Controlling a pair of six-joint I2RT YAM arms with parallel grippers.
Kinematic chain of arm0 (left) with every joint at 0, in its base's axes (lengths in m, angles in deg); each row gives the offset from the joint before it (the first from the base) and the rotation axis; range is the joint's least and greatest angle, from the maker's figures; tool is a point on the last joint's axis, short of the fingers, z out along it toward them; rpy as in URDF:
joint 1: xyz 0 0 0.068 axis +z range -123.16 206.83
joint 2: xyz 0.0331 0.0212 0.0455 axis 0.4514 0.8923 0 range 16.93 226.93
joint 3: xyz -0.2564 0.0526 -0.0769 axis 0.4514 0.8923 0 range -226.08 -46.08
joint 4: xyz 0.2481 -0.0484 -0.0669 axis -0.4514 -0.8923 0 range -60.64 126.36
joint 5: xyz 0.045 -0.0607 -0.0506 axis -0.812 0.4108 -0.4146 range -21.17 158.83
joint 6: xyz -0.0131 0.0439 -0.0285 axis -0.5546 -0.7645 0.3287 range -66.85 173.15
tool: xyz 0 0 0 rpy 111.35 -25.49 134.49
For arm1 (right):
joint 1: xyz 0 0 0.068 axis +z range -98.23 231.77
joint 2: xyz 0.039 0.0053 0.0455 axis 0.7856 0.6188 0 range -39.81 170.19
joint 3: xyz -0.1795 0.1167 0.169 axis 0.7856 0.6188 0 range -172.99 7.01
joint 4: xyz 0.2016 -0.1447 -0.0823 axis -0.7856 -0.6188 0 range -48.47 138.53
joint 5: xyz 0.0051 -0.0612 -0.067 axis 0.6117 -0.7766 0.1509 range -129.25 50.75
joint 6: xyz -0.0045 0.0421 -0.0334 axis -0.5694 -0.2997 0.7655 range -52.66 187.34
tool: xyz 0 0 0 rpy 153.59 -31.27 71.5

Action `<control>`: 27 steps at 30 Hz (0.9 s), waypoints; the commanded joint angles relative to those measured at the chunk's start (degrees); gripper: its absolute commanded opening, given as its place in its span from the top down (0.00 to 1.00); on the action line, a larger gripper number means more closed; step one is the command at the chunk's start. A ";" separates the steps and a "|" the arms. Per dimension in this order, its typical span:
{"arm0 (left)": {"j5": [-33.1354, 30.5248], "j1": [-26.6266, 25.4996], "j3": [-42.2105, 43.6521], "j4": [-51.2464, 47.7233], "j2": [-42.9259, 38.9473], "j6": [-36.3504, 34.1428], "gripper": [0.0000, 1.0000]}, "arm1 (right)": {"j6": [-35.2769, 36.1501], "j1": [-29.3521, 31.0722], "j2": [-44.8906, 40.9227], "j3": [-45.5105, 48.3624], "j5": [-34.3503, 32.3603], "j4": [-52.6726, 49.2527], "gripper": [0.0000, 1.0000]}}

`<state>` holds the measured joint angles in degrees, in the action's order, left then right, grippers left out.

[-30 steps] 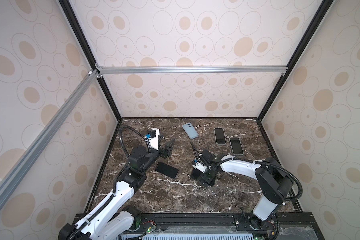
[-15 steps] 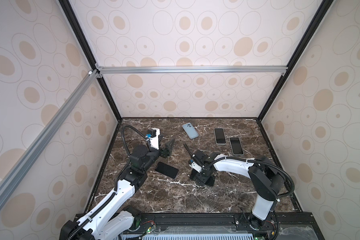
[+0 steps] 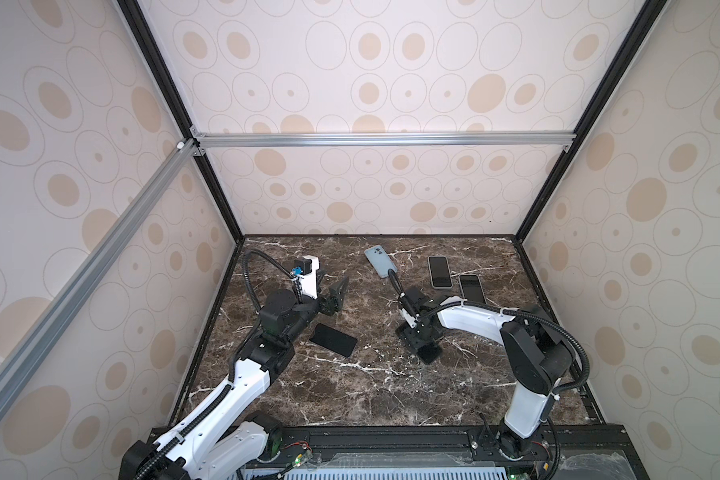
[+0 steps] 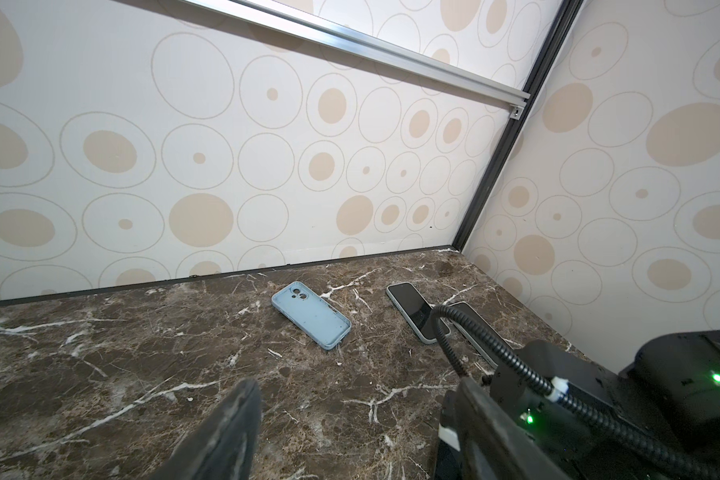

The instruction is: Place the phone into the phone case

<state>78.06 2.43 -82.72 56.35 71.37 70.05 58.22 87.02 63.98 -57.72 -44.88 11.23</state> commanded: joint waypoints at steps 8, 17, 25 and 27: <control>-0.53 0.76 -0.96 -0.69 0.87 0.30 0.27 | -6.85 -16.58 -0.48 2.44 -0.45 -0.50 0.27; -0.81 1.00 -1.08 -1.17 1.18 0.19 0.27 | -6.21 -24.53 3.03 -1.89 0.69 0.36 0.21; -0.71 1.33 -1.29 -1.31 1.24 0.21 0.27 | -5.98 -25.97 5.68 -6.49 3.64 -0.41 0.09; -0.84 1.40 -1.25 -1.28 1.20 0.13 0.27 | -6.58 -25.99 4.95 -6.06 4.50 0.23 0.06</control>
<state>77.60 3.13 -82.72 54.97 72.64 70.14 52.36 61.03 68.72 -63.49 -41.78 12.58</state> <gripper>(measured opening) 0.730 0.938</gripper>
